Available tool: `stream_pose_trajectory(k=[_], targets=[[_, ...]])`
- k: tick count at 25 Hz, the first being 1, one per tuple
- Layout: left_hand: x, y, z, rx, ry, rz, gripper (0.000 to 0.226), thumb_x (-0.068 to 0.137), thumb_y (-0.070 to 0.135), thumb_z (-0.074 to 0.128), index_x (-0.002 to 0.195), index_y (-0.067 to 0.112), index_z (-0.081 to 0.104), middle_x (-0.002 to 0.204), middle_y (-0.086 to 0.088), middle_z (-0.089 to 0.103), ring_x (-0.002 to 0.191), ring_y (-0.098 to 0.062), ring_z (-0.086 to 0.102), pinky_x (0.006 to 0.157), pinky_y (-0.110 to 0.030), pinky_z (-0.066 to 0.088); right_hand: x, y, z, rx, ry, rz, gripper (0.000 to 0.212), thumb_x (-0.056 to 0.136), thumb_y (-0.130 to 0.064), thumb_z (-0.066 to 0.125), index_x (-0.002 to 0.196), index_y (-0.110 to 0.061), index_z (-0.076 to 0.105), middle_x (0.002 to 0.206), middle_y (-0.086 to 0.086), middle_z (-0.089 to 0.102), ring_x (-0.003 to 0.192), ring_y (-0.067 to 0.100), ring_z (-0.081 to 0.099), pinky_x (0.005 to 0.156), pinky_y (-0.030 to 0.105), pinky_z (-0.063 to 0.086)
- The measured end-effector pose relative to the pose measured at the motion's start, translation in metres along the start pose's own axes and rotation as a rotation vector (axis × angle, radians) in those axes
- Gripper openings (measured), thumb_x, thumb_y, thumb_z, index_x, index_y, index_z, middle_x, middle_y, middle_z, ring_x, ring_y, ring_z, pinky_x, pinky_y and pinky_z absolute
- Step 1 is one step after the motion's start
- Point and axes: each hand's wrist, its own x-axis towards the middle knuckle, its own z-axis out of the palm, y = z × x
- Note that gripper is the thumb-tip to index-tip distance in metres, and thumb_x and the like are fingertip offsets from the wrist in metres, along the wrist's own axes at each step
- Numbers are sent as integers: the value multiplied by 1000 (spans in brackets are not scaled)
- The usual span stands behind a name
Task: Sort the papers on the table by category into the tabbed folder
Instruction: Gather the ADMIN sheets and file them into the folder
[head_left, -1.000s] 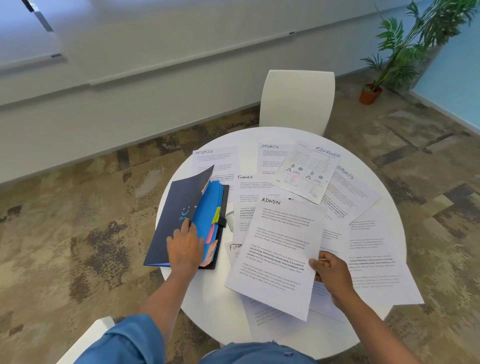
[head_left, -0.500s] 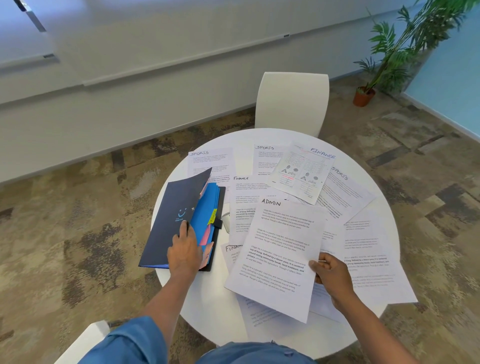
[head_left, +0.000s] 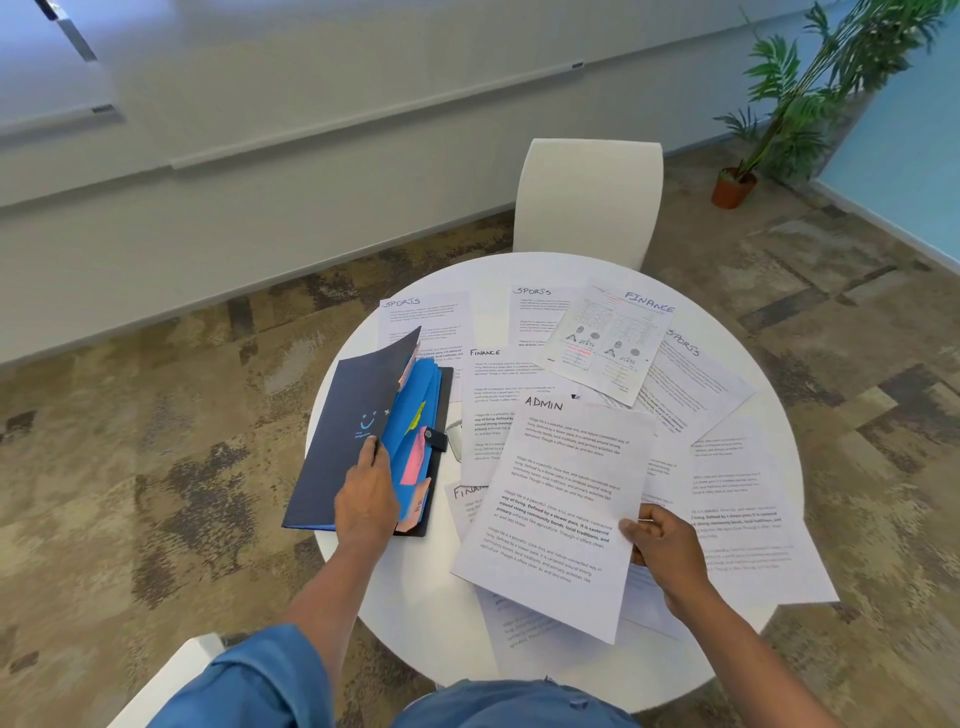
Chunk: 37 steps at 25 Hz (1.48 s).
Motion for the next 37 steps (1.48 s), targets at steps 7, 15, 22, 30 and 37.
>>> stream_pose_trajectory(k=[7,15,22,30,37], targets=[[2,-3,0,-45,-2,23,66,91,0,56,150,12,30,161,2,24,109,-20,61,81,-33,56,-3,-3,3,9,6,11,9,91,-4,65,99,-8,69,88,8,77,78,26,72,63,33,54],[5,-8,-5,-147,-46,58,68,92,-3,52,153,15,28,163,4,22,125,-23,55,88,-37,56,4,-37,43,-8,17,-63,10,90,-8,67,92,-16,71,89,2,77,84,24,72,64,33,59],[5,-25,-6,-287,-56,76,66,89,-7,43,151,14,33,162,2,26,126,-29,54,94,-41,53,32,-86,122,-185,156,-239,10,89,-16,67,80,-19,65,76,5,71,72,26,68,67,34,57],[6,-34,-5,-313,-89,86,67,90,-2,44,153,18,29,163,4,23,103,-25,63,78,-38,58,43,-96,193,-337,162,-309,15,88,-8,60,73,-8,58,64,11,60,59,17,48,60,27,43],[14,-31,-8,-322,-48,146,61,91,-2,41,149,15,32,161,-5,27,81,-28,62,66,-40,56,52,-94,236,-430,62,-203,13,82,-5,60,74,-15,60,68,-2,57,71,26,65,69,44,61]])
